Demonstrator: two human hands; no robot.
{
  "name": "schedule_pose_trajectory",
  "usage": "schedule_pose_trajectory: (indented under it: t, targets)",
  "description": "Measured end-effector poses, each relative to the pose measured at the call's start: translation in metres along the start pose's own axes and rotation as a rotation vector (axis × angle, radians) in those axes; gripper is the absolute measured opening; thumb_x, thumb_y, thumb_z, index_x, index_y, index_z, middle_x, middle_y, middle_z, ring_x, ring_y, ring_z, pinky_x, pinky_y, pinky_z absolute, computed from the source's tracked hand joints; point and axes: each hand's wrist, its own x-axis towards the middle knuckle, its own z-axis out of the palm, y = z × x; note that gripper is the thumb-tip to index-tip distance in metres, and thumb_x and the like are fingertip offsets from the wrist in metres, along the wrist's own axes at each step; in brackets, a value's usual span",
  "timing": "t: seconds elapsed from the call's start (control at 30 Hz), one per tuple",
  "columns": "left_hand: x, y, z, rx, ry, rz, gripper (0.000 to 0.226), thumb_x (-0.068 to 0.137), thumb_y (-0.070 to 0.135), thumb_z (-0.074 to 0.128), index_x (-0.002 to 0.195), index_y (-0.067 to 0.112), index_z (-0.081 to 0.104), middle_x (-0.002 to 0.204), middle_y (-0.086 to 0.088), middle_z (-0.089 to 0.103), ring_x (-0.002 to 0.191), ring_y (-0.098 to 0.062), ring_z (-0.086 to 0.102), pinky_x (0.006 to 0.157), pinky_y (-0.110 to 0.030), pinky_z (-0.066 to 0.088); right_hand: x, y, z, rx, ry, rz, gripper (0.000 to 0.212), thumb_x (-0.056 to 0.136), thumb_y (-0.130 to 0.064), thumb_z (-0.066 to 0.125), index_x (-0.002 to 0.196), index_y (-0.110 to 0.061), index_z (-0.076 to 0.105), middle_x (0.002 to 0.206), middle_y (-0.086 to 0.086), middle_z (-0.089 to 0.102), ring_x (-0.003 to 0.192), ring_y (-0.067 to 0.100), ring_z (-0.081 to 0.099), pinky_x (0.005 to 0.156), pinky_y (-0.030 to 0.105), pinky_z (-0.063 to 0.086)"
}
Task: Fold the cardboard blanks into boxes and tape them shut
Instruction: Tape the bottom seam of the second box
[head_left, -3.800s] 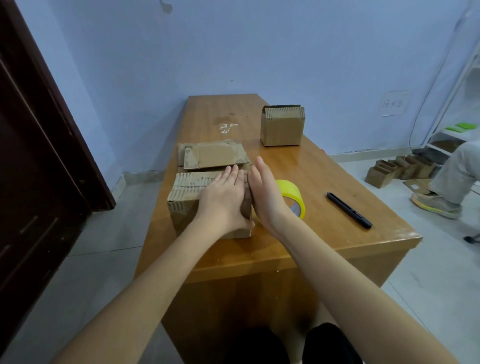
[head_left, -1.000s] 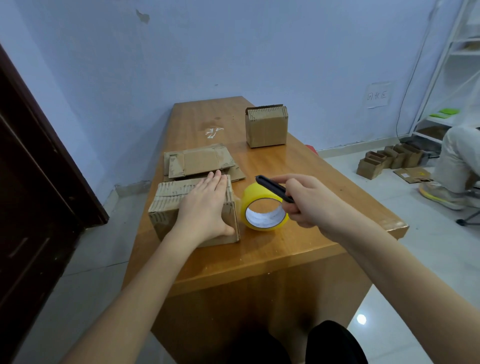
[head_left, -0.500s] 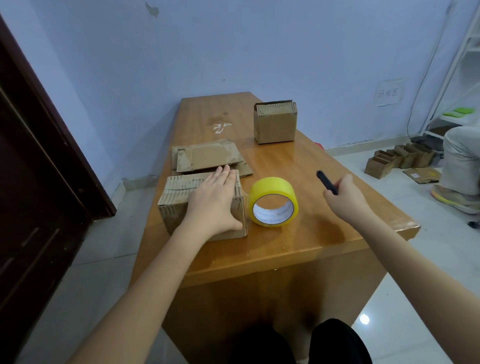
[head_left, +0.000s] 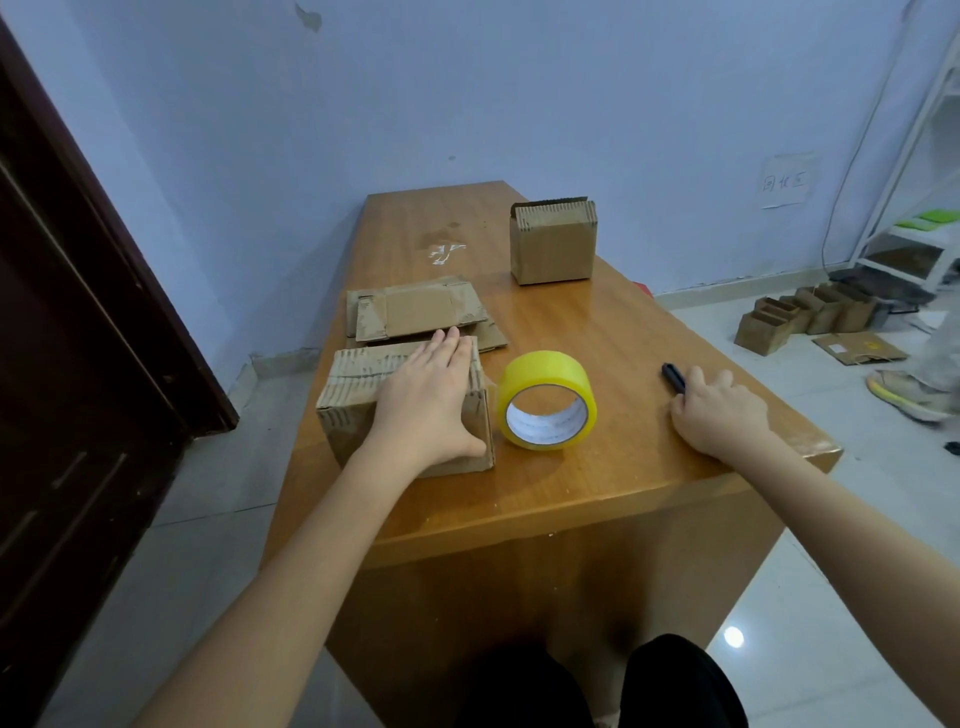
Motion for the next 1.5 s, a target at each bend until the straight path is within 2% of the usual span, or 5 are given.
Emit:
schedule_pose_trajectory:
  t: [0.37, 0.6, 0.8, 1.1, 1.5]
  targets:
    - [0.002, 0.0, -0.002, 0.007, -0.027, 0.007, 0.116, 0.069, 0.051, 0.074, 0.151, 0.012, 0.002, 0.159, -0.003, 0.0, 0.146, -0.015, 0.003, 0.115, -0.027, 0.011, -0.008, -0.03, -0.045, 0.202, 0.346, -0.334, 0.035, 0.092, -0.042, 0.047, 0.105, -0.011, 0.055, 0.103, 0.006, 0.057, 0.092, 0.023, 0.054, 0.069, 0.034, 0.046]
    - [0.001, -0.001, -0.002, 0.01, -0.025, 0.008, 0.118, 0.068, 0.053, 0.075, 0.151, 0.013, 0.002, 0.159, -0.002, 0.001, 0.146, -0.015, 0.003, 0.115, -0.028, 0.012, -0.019, -0.128, -0.101, 0.214, 0.025, -0.746, 0.043, 0.089, -0.052, 0.051, 0.123, -0.026, 0.06, 0.116, -0.007, 0.062, 0.108, 0.015, 0.057, 0.086, 0.033, 0.048]
    - [0.002, 0.0, -0.001, 0.01, -0.024, 0.003, 0.118, 0.068, 0.053, 0.075, 0.151, 0.014, 0.002, 0.159, -0.002, 0.001, 0.146, -0.015, 0.003, 0.116, -0.029, 0.011, -0.011, -0.157, -0.096, 0.168, -0.514, -0.646, 0.039, 0.088, -0.035, 0.057, 0.117, -0.012, 0.065, 0.086, 0.004, 0.068, 0.067, 0.018, 0.066, 0.067, 0.026, 0.055]
    - [0.003, 0.005, -0.001, 0.007, -0.013, 0.01, 0.117, 0.068, 0.053, 0.075, 0.151, 0.013, 0.002, 0.159, -0.003, 0.0, 0.146, -0.015, 0.003, 0.116, -0.029, 0.01, -0.008, -0.127, -0.098, 0.318, -0.473, -0.544, 0.02, 0.079, -0.044, 0.066, 0.096, -0.032, 0.066, 0.115, -0.002, 0.056, 0.107, 0.02, 0.051, 0.089, 0.033, 0.046]
    - [-0.006, 0.006, -0.001, -0.018, 0.022, 0.069, 0.122, 0.066, 0.049, 0.078, 0.15, 0.027, -0.008, 0.159, -0.003, 0.002, 0.146, -0.016, 0.003, 0.116, -0.028, 0.009, -0.021, -0.135, -0.098, 0.343, -0.506, -0.443, 0.016, 0.093, -0.025, 0.053, 0.1, -0.018, 0.065, 0.089, 0.002, 0.06, 0.062, 0.02, 0.065, 0.045, 0.024, 0.051]
